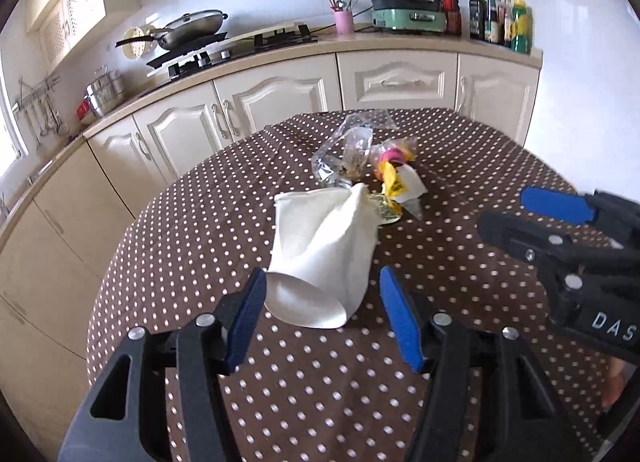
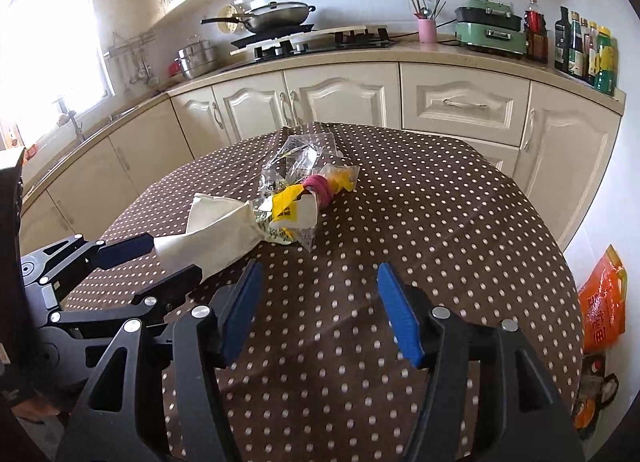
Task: Collect trash
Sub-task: 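Grasp the white paper cup with the left tool while the right tool grasps the clear bag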
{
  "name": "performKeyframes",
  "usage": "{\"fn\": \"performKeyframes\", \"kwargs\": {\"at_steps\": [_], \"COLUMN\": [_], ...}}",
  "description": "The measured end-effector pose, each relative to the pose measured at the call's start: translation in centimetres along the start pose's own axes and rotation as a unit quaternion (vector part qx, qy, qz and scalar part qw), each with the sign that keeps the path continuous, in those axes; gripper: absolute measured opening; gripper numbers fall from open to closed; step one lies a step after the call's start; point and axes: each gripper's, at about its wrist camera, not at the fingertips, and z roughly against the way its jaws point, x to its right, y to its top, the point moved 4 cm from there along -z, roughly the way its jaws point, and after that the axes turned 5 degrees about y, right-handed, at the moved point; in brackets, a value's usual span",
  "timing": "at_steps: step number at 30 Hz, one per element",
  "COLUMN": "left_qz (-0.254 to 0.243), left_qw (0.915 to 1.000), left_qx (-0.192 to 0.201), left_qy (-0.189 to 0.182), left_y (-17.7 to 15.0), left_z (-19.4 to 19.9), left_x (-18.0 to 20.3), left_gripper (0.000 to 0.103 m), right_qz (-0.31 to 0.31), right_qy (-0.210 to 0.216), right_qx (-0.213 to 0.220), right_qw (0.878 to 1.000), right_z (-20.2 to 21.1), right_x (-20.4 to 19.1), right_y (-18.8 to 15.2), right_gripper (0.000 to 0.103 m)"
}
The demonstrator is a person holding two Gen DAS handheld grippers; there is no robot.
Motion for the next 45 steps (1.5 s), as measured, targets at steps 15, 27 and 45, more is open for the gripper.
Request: {"fn": "performKeyframes", "kwargs": {"at_steps": [15, 27, 45], "left_qz": [0.049, 0.094, 0.167], "left_qw": [0.9983, 0.9941, 0.9831], "left_qx": [-0.013, 0.005, 0.044], "left_qy": [-0.031, -0.052, -0.060], "left_y": [0.2, -0.8, -5.2], "left_z": [-2.4, -1.1, 6.4], "left_x": [-2.8, -5.2, -10.5], "left_gripper": [0.010, 0.008, 0.008], "right_qz": [-0.006, -0.052, -0.019], "right_qy": [0.014, 0.013, 0.056], "right_qx": [-0.025, -0.048, 0.026], "right_qw": [1.000, 0.997, 0.998], "right_z": [-4.9, -8.1, 1.2], "right_x": [-0.8, 1.1, -5.3], "right_y": [3.1, 4.2, 2.3], "right_gripper": [0.058, 0.030, 0.019]}}
